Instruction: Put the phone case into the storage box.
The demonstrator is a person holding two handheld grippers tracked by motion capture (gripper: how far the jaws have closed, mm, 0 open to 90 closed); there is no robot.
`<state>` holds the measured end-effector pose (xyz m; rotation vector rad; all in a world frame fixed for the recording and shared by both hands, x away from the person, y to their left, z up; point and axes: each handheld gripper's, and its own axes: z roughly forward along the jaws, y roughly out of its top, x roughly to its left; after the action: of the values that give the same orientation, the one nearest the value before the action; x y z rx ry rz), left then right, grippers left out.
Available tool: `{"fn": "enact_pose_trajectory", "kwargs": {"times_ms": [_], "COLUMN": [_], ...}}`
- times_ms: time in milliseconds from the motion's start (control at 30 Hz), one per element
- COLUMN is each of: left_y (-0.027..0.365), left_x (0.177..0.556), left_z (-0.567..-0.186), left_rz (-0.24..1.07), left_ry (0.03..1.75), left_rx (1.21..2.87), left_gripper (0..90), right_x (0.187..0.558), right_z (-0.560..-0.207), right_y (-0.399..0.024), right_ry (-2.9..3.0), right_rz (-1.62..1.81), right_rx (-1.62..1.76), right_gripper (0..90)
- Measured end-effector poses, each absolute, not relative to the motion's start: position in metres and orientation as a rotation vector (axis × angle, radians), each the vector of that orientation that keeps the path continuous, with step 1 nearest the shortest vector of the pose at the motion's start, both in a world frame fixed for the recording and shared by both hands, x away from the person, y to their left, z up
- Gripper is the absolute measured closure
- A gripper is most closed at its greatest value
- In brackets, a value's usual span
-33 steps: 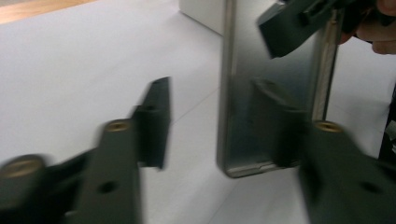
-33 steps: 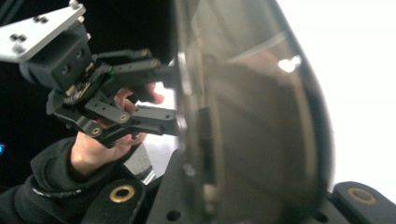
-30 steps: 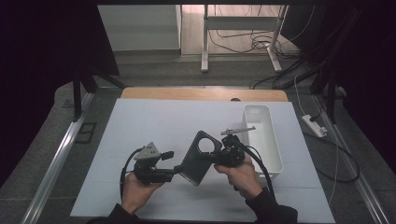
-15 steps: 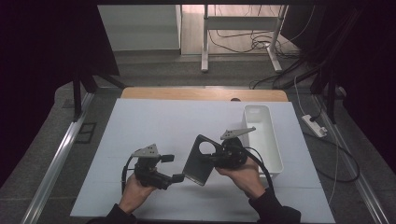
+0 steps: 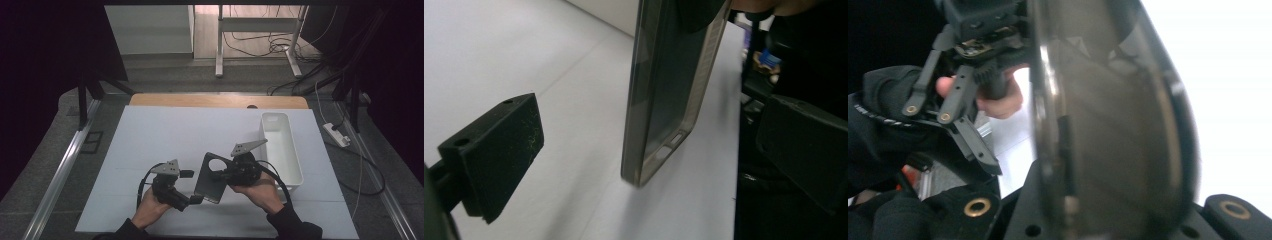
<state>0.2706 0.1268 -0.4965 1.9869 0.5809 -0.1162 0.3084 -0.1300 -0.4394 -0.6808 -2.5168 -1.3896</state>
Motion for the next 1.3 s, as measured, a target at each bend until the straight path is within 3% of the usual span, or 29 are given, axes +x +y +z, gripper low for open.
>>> {"fn": "enact_pose_trajectory", "kwargs": {"times_ms": [467,567,633,700,733,833,1000,1300], "left_y": [0.114,0.115,0.116,0.116,0.117,0.117,0.118,0.118], "left_x": [0.273,0.272,0.273,0.273,0.273,0.273,0.273,0.273], "left_z": [-0.495,-0.493,-0.492,-0.491,-0.491,-0.491,-0.490,-0.490], "left_rz": [-0.160,-0.146,-0.185,-0.195,-0.209,-0.246,-0.268,-0.320], "left_ry": [0.555,0.554,0.535,0.525,0.512,0.496,0.473,0.393], "left_rx": [2.041,2.059,2.053,2.054,2.051,2.040,2.052,2.060], "left_gripper": [1.7,13.3,25.8,29.6,38.9,53.5,72.6,83.7], "right_x": [0.303,0.303,0.303,0.303,0.304,0.303,0.303,0.305], "right_z": [-0.439,-0.438,-0.438,-0.438,-0.437,-0.437,-0.438,-0.439], "right_y": [-0.123,-0.123,-0.123,-0.123,-0.123,-0.123,-0.122,-0.122], "right_ry": [-2.486,-2.479,-2.478,-2.473,-2.470,-2.472,-2.467,-2.434], "right_rz": [-1.386,-1.391,-1.386,-1.386,-1.386,-1.382,-1.377,-1.367], "right_rx": [-0.558,-0.542,-0.536,-0.535,-0.533,-0.515,-0.484,-0.429], "right_gripper": [85.2,85.2,85.3,85.2,85.3,85.3,85.2,84.4]}}
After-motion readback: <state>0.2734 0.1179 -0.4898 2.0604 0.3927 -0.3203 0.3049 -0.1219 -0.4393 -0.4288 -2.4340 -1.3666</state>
